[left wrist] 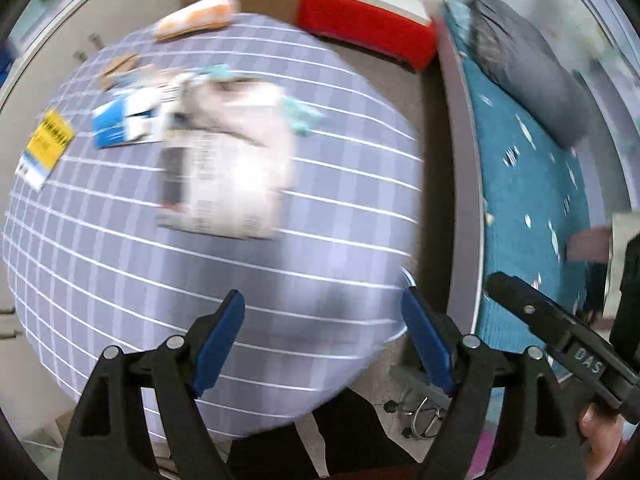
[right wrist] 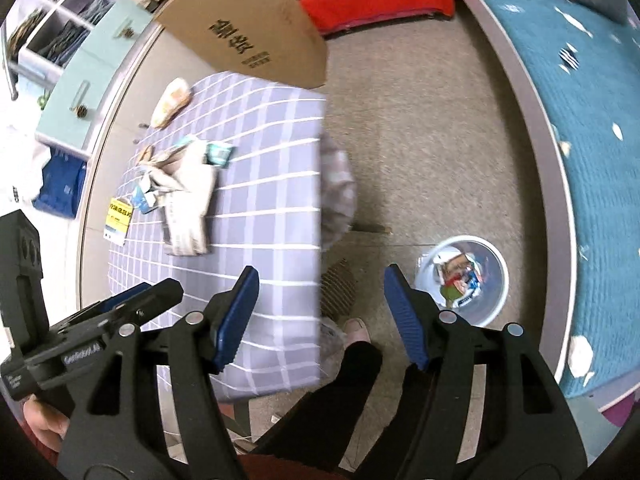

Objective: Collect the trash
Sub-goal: 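Move both tools back to the table above the remaining trash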

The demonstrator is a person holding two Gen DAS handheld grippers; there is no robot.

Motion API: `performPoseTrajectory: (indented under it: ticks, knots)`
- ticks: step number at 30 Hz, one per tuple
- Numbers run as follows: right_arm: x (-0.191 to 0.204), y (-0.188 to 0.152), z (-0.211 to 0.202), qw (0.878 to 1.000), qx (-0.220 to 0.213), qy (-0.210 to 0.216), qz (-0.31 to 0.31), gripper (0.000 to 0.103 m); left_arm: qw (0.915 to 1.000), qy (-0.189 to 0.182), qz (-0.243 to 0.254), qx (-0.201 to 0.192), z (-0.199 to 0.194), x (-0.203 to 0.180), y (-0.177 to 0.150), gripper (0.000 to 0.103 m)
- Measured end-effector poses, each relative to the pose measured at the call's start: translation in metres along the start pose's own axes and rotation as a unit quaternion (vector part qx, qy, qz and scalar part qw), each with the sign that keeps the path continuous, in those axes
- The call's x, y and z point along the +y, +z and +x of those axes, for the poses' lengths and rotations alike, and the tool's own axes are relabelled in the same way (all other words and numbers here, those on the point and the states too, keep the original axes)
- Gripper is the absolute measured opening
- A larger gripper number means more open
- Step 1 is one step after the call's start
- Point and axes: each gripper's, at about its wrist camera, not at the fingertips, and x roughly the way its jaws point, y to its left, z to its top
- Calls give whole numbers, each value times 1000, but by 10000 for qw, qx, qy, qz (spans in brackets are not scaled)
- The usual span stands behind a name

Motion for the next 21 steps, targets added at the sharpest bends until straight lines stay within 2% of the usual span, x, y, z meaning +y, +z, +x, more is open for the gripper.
performPoseTrajectory:
  ticks: [4,10,17,21]
  knots:
    - [38,10,20,9999,64,-96,-87,64,9994,-69,-327,-110,-8,59,19,79]
    - [95,27,41,9992,46,-203,-341,64,9984,-97,-475,-288,-19,117,49,79]
    - [144,55,55,9965,-117,-340,-753,64,9964,-70,-723,-442,-33,159,79,79]
    - [171,79,72,9913,-17,-509,-1218,64,9939,-9,-988,-483,-33,176,96,79]
